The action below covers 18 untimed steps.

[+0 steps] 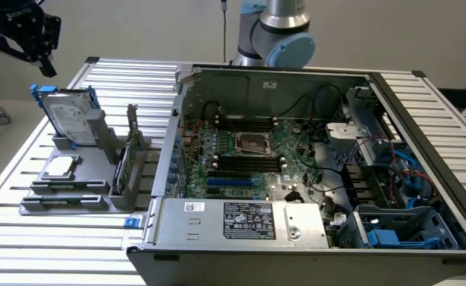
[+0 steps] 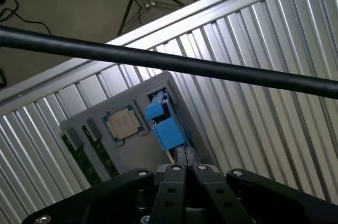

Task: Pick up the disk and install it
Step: 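Pick up the disk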

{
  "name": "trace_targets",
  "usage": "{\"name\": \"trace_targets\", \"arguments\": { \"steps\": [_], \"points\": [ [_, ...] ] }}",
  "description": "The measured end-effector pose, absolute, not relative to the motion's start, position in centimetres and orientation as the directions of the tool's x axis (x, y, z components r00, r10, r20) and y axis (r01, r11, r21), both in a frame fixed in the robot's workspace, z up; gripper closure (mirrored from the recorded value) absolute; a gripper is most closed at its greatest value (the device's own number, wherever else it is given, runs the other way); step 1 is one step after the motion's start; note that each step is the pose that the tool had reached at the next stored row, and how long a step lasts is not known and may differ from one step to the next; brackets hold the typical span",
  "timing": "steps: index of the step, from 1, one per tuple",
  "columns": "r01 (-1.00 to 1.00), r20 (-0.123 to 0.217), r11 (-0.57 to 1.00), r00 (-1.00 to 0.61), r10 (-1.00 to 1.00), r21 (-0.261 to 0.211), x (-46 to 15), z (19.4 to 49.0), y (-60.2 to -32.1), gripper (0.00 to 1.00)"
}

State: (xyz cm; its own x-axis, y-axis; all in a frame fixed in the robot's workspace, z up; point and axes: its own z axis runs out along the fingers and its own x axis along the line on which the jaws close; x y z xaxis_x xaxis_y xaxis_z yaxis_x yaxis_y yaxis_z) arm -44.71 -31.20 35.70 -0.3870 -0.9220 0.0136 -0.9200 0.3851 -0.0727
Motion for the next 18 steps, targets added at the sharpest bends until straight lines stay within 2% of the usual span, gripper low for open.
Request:
{"name": "trace_targets", "arguments": {
  "steps": [7, 18],
  "points": [
    [-0.957, 0.015, 0.283, -0.284, -0.959, -0.068, -44.72, 35.69, -31.2, 0.89],
    [-0.985, 0.024, 0.168, -0.169, -0.985, -0.027, -44.72, 35.69, -31.18, 0.89]
  ]
}}
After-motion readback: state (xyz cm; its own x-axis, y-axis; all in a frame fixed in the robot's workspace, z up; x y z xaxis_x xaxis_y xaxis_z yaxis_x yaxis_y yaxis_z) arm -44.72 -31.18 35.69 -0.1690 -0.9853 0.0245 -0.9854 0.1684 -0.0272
